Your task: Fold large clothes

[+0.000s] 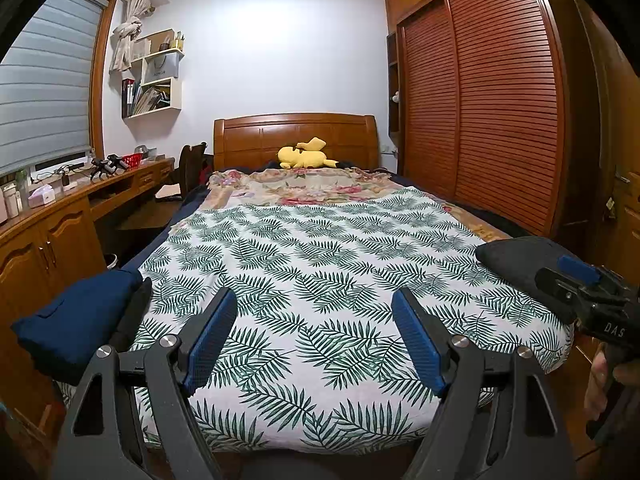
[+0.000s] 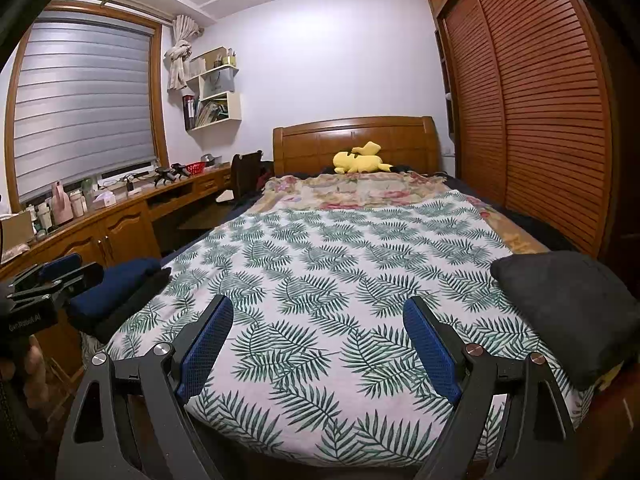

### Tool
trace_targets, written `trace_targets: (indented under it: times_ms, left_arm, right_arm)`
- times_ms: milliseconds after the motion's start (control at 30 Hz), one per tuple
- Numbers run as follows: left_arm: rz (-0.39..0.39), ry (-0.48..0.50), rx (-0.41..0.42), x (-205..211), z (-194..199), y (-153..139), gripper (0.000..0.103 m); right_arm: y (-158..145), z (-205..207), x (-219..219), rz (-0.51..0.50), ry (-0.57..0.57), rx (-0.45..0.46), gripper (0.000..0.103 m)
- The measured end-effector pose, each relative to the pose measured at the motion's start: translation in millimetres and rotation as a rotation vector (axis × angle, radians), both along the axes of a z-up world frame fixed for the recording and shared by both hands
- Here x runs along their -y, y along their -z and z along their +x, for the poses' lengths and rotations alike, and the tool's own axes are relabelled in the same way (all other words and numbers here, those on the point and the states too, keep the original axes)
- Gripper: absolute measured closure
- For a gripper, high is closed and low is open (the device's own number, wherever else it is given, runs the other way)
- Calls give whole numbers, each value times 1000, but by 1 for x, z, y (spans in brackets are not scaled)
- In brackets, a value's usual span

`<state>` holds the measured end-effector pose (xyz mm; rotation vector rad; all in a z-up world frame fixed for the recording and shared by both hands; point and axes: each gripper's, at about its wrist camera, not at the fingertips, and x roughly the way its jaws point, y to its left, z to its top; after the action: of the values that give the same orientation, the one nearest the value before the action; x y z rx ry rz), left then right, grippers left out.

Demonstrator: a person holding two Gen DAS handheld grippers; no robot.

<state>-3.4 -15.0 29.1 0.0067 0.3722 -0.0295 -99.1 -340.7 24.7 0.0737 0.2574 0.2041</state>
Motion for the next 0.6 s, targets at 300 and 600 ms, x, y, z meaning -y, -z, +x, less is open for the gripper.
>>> trace_targets:
  times_ms: [300, 600]
  left_arm:
    - [0, -1, -1, 1, 0, 0, 23]
    - [1, -1, -1, 1, 0, 0, 23]
  right_arm:
    - [0, 1, 1, 1, 1, -1, 15]
    - [1, 2, 1, 2, 3, -2, 15]
